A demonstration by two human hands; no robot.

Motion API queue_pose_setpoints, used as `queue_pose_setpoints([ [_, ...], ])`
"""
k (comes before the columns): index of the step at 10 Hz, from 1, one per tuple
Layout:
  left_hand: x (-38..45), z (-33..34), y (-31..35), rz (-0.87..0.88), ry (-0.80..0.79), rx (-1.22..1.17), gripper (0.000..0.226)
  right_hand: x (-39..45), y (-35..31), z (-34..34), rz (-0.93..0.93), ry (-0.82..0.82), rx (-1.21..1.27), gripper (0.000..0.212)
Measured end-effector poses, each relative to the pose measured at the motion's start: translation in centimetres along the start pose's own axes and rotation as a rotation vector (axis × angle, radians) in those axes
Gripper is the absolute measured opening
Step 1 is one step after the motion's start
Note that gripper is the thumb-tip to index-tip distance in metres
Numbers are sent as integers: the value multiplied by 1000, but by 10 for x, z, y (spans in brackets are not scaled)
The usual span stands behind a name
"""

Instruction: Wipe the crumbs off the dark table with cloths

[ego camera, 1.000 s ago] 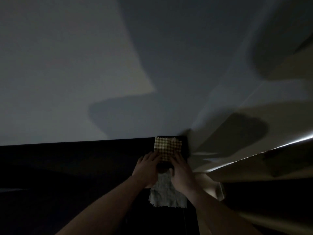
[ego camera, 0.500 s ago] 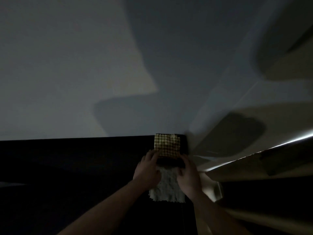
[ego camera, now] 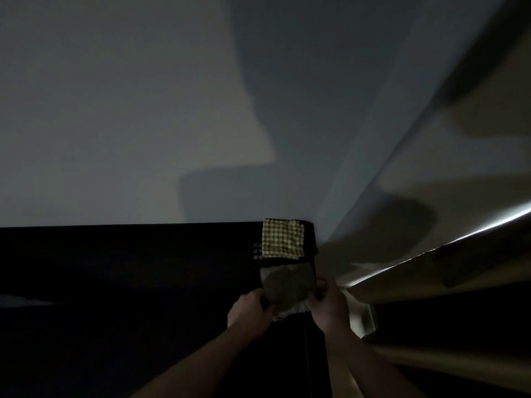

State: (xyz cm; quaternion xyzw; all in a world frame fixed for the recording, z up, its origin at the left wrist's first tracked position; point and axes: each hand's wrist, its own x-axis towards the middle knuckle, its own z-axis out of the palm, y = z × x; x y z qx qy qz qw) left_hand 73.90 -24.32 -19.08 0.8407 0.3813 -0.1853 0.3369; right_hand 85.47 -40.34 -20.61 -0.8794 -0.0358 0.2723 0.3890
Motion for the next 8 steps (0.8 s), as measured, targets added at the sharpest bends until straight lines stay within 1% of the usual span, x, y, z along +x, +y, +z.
queue_pose_setpoints([
  [1, -5, 1, 1, 54, 14, 112, 43, -6, 5, -2, -170, -12, -272, 57],
  [2, -12, 9, -3, 274, 16, 329, 61, -18, 21, 7, -314, -113, -529, 73],
  [3, -18, 18, -10, 370, -137, 566, 84, -35, 32, 16, -348, -246, -683, 73],
  [4, -28, 12, -4, 338, -216, 735, 107, -51, 21, 15, -298, -254, -739, 78],
  [5, -39, 5, 16, 310, -208, 927, 96, -46, 9, 12, -248, -317, -819, 80],
  [6, -54, 1, 27, 282, -178, 1011, 70, -31, 2, 3, -230, -408, -838, 62],
  [7, -79, -8, 18, 320, -170, 936, 86, -30, 13, -6, -378, -370, -840, 65],
  [8, -116, -30, 9, 337, -47, 610, 71, -65, -13, -25, -443, -365, -760, 57],
])
